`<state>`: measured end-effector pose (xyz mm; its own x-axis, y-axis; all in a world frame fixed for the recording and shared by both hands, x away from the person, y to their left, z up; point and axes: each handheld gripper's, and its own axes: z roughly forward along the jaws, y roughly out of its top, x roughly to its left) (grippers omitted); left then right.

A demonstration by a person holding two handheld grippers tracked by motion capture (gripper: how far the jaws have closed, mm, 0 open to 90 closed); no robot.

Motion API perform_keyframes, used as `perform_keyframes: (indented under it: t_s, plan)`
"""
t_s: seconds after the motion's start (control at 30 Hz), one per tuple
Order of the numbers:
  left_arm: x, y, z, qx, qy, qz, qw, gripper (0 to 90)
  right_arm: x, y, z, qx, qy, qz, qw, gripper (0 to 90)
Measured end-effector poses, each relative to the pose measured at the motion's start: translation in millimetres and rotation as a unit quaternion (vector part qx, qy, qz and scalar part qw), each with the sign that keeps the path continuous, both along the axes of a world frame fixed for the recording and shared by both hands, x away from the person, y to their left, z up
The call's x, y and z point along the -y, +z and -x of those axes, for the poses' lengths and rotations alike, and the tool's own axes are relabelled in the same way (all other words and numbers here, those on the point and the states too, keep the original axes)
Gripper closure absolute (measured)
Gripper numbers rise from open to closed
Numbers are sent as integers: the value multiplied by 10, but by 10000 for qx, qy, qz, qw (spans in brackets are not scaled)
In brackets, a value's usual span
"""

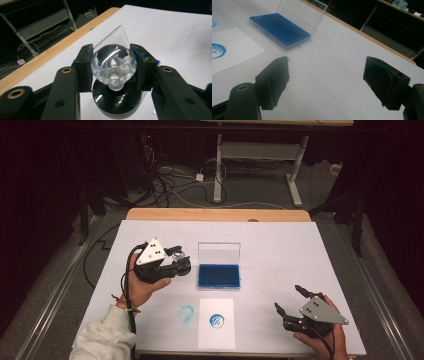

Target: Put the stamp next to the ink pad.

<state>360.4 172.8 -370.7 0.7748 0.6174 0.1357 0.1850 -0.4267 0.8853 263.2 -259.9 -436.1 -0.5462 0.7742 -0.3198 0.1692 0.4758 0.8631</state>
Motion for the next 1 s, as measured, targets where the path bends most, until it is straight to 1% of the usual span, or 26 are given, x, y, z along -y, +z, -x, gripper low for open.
perform_keyframes:
  t_s: [0.13, 0.2, 0.27, 0.3, 0.37, 0.43, 0.53, 0.67, 0.77, 0.87, 1.0]
  plan:
    - [12, -46, -75, -58, 61, -28, 10000, 547, 10, -11, -6, -40, -24, 19, 10000, 210]
    - [21, -90, -119, -139, 23, -37, 9999, 547, 15, -10, -4, -32, -27, 8, 10000, 210]
    - [42, -163, -177, -213, 55, -113, 9997, 547, 16, -11, -8, -37, -21, -29, 10000, 211]
    - [53, -196, -203, -265, 42, -147, 9995, 547, 10, -16, -11, -56, -20, -11, 10000, 211]
    - [72, -247, -248, -308, 110, -263, 9991, 547, -4, -29, -12, -95, -2, 26, 10000, 210]
    - [73, -294, -298, -387, 146, -272, 9988, 547, -15, -34, -10, -96, 40, 70, 9999, 211]
    - [82, -380, -363, -487, 165, -300, 9982, 547, -14, -35, -11, -102, 50, 62, 9999, 211]
    - [125, -504, -441, -655, 184, -450, 9967, 546, -16, -47, -19, -144, 38, 73, 9999, 210]
    - [156, -575, -472, -729, 158, -523, 9958, 546, -22, -51, -20, -138, 63, 114, 9998, 210]
    - [180, -618, -488, -766, 191, -688, 9945, 546, -22, -54, -21, -146, 66, 124, 9998, 211]
    - [192, -650, -493, -807, 165, -693, 9942, 545, -24, -58, -16, -190, 88, 117, 9997, 208]
